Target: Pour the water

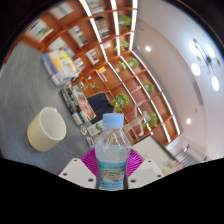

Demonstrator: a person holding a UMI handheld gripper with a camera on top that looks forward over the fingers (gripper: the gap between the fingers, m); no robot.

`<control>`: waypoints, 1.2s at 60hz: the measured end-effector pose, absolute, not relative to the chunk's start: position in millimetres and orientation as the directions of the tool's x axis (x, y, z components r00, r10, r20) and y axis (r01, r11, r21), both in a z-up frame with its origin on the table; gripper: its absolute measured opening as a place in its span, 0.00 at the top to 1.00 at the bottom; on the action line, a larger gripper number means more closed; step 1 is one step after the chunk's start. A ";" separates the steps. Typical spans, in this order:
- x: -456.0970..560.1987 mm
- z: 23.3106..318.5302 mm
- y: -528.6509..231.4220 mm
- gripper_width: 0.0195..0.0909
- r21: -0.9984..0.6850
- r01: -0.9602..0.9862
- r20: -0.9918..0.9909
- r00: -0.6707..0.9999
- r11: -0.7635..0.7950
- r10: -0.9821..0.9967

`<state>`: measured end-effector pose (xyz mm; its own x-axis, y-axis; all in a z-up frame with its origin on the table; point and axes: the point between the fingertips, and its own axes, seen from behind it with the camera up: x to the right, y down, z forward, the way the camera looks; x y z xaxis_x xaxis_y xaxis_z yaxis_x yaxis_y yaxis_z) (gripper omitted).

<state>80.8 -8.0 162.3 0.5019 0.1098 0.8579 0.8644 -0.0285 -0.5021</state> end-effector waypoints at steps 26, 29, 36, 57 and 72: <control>104.4 123.6 -9.3 0.84 -0.985 0.028 -0.008 0.978 -0.171 0.207; 104.4 118.2 -8.2 0.84 -0.986 0.001 -0.033 0.979 -0.165 0.201; 100.5 100.1 -4.8 0.82 -0.984 -0.017 -0.053 0.979 -0.179 0.199; 107.7 81.3 -1.2 0.77 -0.982 0.041 0.012 0.988 -0.183 0.155; 112.3 66.4 -17.7 0.18 -0.966 0.022 -0.011 0.992 -0.258 0.125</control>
<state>112.3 -17.7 66.4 0.9920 0.1255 -0.0113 0.0216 -0.2584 -0.9658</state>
